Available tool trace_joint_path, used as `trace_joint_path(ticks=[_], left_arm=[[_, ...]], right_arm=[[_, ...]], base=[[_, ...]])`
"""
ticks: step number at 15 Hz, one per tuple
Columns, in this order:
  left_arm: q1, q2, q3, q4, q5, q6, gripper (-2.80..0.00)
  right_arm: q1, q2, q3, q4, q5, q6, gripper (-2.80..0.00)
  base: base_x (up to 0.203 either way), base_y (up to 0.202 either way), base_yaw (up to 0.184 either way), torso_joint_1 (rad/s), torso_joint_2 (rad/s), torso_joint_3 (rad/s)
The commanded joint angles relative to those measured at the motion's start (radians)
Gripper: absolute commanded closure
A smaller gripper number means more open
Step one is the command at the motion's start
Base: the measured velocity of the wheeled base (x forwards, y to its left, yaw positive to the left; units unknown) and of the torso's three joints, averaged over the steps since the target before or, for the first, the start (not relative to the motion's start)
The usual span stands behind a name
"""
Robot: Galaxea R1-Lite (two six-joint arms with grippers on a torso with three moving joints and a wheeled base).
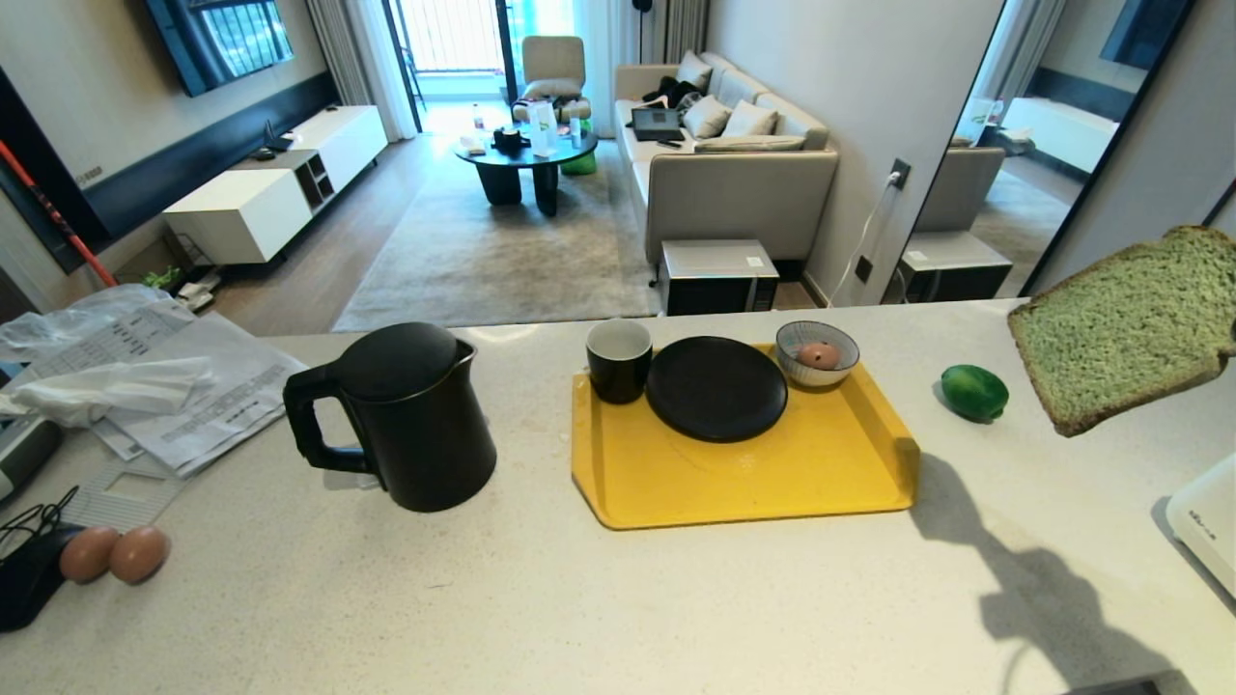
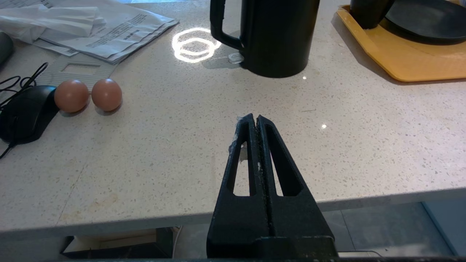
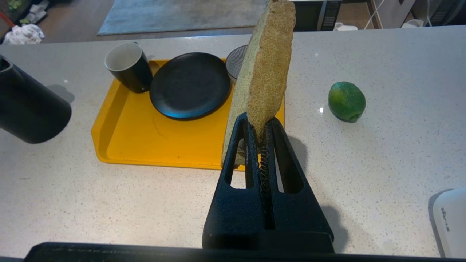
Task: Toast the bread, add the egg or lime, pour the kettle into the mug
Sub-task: Put the bread slices in the toaster
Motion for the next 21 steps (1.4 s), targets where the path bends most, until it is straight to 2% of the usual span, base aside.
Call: trace_joint_path(ticks=[1, 7, 9, 11, 21], left_arm=[[0.0, 0.0, 0.001, 0.0, 0.0, 0.0, 0.0], [0.0, 0.0, 0.0, 0.0, 0.0, 0.0, 0.0], [0.0, 0.0, 0.0, 0.0, 0.0, 0.0, 0.0], [0.0, 0.0, 0.0, 0.0, 0.0, 0.0, 0.0], [0.0, 0.0, 0.0, 0.0, 0.0, 0.0, 0.0]], right_arm=[[0.0, -0.001, 0.004, 0.001, 0.001, -0.008, 0.0], [-0.002, -0.07, 0.045, 0.006, -0.018, -0.041, 0.0], [-0.001, -0.112, 0.096, 0.022, -0.035, -0.116, 0.0], [-0.001, -0.134, 0.135, 0.021, -0.043, -0.154, 0.0], [-0.002, -0.15, 0.124, 0.018, -0.068, -0.154, 0.0]], base=[[0.0, 0.0, 0.0, 0.0, 0.0, 0.0], [0.0, 0.0, 0.0, 0.0, 0.0, 0.0], [0.0, 0.0, 0.0, 0.0, 0.0, 0.0], [0.0, 0.0, 0.0, 0.0, 0.0, 0.0], [0.0, 0.0, 0.0, 0.0, 0.0, 0.0]])
